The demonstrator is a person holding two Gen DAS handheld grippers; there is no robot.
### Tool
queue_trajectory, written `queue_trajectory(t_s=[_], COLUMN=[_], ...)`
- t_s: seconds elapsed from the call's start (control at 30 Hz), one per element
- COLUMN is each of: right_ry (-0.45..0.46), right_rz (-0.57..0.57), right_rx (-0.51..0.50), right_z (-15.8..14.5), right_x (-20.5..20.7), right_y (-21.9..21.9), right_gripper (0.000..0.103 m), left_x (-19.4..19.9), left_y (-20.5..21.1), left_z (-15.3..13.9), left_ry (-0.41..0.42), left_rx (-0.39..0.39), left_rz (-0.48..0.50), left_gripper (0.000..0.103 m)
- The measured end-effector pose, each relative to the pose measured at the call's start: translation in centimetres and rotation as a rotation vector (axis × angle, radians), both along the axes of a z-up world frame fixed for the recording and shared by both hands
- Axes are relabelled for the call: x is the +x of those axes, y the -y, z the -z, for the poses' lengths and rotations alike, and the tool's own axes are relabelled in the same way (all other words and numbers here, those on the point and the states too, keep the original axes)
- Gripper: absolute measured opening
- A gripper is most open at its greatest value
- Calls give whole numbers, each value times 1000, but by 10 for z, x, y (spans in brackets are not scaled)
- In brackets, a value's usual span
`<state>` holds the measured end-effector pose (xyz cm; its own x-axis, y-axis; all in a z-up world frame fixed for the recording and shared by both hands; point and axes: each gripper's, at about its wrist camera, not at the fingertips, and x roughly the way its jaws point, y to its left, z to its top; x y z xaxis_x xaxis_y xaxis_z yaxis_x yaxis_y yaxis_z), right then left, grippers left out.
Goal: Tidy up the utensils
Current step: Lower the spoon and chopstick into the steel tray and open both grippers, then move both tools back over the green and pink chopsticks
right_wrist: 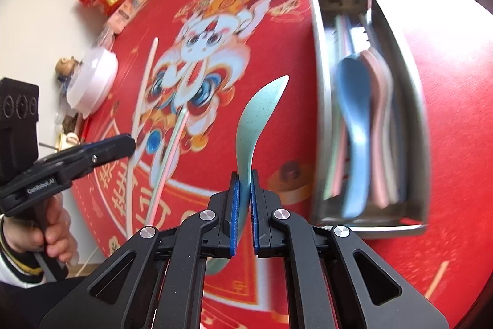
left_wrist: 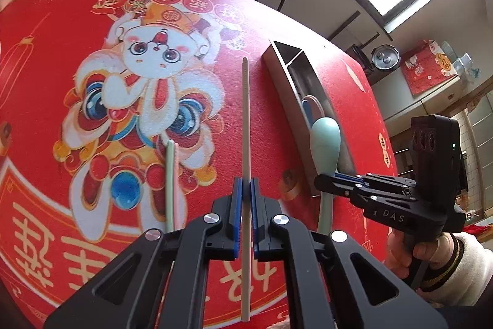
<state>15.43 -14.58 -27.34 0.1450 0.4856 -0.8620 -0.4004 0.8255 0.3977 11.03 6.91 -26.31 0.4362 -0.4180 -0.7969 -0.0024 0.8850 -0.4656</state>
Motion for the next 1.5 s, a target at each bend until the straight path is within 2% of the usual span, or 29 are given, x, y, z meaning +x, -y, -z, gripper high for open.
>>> queue_trajectory(t_s=[0.27, 0.43, 0.6, 0.97, 1.1, 1.17, 1.27, 1.33, 1.37, 1.43, 1.47, 1.5], right_ry=[95, 103, 79, 37, 33, 35, 43, 47, 49, 51, 55, 64], right_rz=[-44, -73, -100, -133, -117, -103, -83, -64, -51, -37, -28, -18], right_rx=[-117, -193, -233, -292, -301, -298, -293, -272, -259, -235, -221, -207], right_z=[-26, -20, -7, 18, 19, 16, 8, 2, -2, -9, -12, -16], right_x=[54, 79, 91, 99, 101, 101, 101, 100, 98, 93, 89, 85], right_y=[39, 54, 60, 53, 49, 50, 51, 53, 54, 54, 54, 53], right_gripper=[7, 7, 7, 7, 8, 8, 8, 8, 8, 12, 28, 57], left_x=[42, 79, 112, 143, 145, 145, 142, 138, 136, 131, 127, 122], left_y=[47, 75, 94, 112, 113, 112, 110, 108, 106, 100, 97, 92], left_z=[-3, 3, 23, 47, 42, 35, 22, 12, 8, -1, -5, -8], left_ry=[15, 0, -63, -111, -89, -68, -29, 0, 15, 38, 52, 65], left_rx=[-90, -160, -206, -146, -130, -121, -101, -84, -74, -39, -20, 2], left_rz=[38, 22, -31, -51, -28, -9, 10, 24, 32, 42, 44, 43], left_gripper=[5, 5, 5, 5, 5, 9, 23, 44, 51, 78, 83, 91])
